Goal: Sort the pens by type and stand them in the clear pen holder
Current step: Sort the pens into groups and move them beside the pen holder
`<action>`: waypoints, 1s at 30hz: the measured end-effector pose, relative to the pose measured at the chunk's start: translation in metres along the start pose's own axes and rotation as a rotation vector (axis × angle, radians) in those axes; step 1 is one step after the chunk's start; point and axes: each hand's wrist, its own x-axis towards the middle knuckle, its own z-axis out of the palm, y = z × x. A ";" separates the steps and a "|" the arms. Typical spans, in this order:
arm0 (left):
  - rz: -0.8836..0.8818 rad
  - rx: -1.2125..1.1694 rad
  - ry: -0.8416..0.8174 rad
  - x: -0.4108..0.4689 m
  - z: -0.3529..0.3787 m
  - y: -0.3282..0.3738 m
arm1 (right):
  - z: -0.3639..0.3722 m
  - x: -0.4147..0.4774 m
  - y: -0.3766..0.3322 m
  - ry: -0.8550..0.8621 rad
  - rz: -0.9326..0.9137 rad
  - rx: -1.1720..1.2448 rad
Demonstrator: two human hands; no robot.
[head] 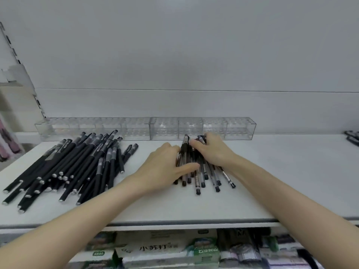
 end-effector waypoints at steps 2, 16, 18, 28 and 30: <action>0.063 -0.002 -0.013 0.001 0.001 -0.002 | -0.004 -0.006 0.003 0.024 0.039 -0.083; 0.204 0.086 -0.266 0.004 0.003 -0.011 | -0.010 -0.034 0.007 -0.018 -0.028 -0.232; 0.203 0.090 -0.271 0.003 0.001 -0.009 | -0.009 -0.035 0.006 -0.020 -0.024 -0.270; 0.234 0.179 -0.167 0.013 -0.013 0.004 | -0.024 -0.042 0.010 0.036 -0.032 -0.209; 0.259 0.233 -0.091 0.015 -0.017 0.013 | -0.037 -0.046 0.007 0.076 -0.061 -0.174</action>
